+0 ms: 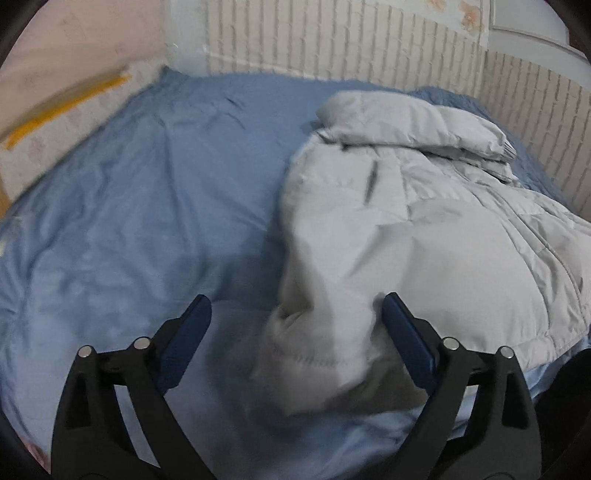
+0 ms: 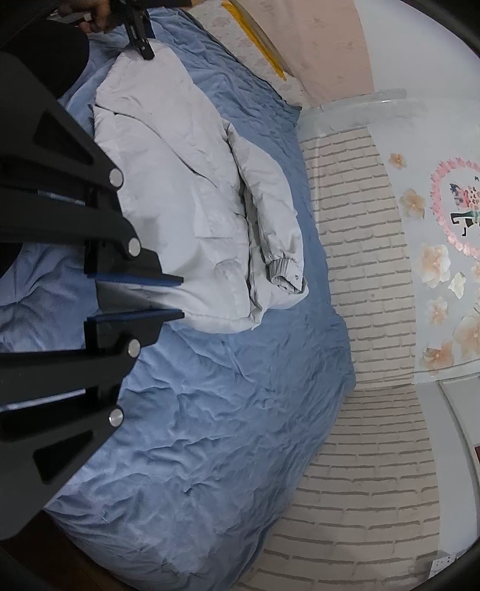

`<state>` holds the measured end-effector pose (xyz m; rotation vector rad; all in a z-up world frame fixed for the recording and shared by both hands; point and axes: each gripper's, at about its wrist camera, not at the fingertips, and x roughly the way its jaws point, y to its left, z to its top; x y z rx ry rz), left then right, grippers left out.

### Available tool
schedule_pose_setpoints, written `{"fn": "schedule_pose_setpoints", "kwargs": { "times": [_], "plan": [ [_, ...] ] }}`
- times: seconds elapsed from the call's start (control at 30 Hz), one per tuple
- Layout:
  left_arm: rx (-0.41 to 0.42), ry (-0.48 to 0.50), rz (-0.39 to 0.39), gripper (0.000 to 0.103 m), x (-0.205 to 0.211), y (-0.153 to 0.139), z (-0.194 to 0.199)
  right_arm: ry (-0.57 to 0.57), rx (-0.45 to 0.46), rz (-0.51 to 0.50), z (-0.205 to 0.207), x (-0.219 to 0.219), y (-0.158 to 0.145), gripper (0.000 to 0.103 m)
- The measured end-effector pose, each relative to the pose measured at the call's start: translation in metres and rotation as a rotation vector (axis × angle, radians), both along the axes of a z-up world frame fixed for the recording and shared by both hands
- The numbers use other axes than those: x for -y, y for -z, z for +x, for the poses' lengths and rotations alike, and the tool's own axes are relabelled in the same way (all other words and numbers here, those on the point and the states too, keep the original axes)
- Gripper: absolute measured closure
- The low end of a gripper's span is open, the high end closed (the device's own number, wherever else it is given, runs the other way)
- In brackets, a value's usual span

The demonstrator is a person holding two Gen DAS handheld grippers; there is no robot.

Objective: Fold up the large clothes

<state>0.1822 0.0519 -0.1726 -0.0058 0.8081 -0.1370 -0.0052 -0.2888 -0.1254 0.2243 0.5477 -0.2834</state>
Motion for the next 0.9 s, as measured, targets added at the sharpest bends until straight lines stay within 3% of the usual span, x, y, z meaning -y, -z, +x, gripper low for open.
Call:
{"fn": "schedule_pose_setpoints", "kwargs": {
  "times": [0.03, 0.1, 0.13, 0.27, 0.4, 0.53, 0.67, 0.77, 0.83, 0.9],
  "plan": [
    [-0.016, 0.024, -0.017, 0.041, 0.0, 0.003, 0.002, -0.001, -0.003, 0.008, 0.0, 0.001, 0.002, 0.091],
    [-0.062, 0.08, -0.026, 0.061, 0.013, 0.009, 0.009, -0.001, -0.007, 0.025, 0.0, 0.003, 0.005, 0.091],
    [-0.058, 0.089, -0.01, 0.08, 0.018, 0.008, 0.01, -0.003, -0.008, 0.031, -0.001, 0.004, 0.006, 0.091],
    [-0.025, 0.082, -0.043, 0.089, 0.018, -0.009, 0.003, -0.021, -0.012, 0.026, -0.001, 0.002, 0.005, 0.095],
    [0.053, 0.139, -0.038, 0.092, 0.022, -0.049, -0.013, 0.018, -0.008, -0.014, -0.003, -0.001, -0.004, 0.097],
    [0.14, 0.169, -0.057, 0.092, 0.028, -0.102, -0.029, 0.056, 0.075, -0.01, -0.016, 0.0, -0.035, 0.098],
    [0.211, 0.165, -0.149, 0.092, 0.018, -0.151, -0.059, 0.119, 0.184, -0.065, -0.048, 0.005, -0.082, 0.103],
    [0.225, 0.171, -0.178, 0.092, 0.013, -0.164, -0.078, 0.181, 0.278, -0.113, -0.082, 0.014, -0.121, 0.103],
    [0.21, 0.174, -0.18, 0.091, 0.016, -0.16, -0.078, 0.156, 0.251, -0.123, -0.084, 0.022, -0.132, 0.103],
    [0.21, 0.168, -0.16, 0.091, 0.02, -0.157, -0.08, 0.153, 0.198, -0.122, -0.078, 0.029, -0.124, 0.103]
  ]
}}
